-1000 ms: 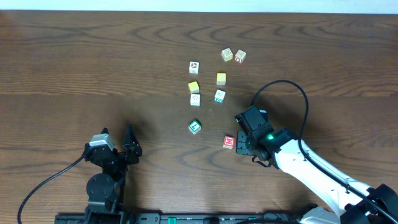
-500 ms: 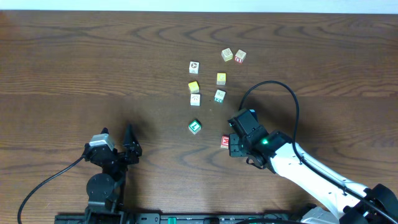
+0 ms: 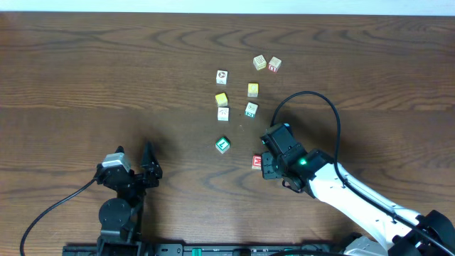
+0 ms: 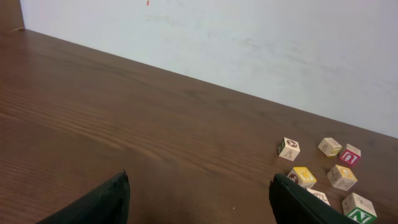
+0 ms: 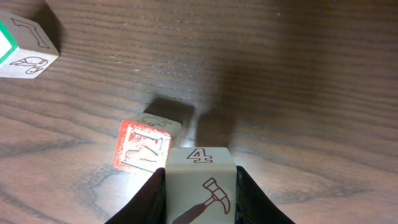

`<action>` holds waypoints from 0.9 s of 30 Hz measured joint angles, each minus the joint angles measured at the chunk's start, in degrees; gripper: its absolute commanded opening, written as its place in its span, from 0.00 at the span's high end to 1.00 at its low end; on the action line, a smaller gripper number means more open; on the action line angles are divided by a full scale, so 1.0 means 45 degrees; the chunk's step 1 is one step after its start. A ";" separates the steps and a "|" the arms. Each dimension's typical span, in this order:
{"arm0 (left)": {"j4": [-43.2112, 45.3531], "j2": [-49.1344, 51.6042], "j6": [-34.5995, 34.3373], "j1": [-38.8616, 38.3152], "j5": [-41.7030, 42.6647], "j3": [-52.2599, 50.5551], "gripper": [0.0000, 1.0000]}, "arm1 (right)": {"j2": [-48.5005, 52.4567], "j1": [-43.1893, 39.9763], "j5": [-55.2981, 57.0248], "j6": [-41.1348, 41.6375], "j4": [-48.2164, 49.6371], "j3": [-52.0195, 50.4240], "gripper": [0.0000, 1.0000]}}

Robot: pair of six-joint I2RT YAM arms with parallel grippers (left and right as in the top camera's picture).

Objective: Lift 5 blocks

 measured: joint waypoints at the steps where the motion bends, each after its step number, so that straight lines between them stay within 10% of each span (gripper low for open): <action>1: 0.0000 0.0000 0.0000 0.0000 0.0000 0.0000 0.28 | 0.0019 0.0000 0.0053 0.0005 0.0015 0.0000 0.75; 15: 0.0000 0.0000 0.0000 0.0000 0.0000 0.0000 0.28 | 0.1355 0.0005 0.0554 0.0845 0.0364 0.0005 0.79; 27: 0.0000 0.0000 0.0000 0.0000 0.0000 0.0000 0.28 | 0.1433 0.0005 0.0622 0.1763 0.0534 0.0005 0.61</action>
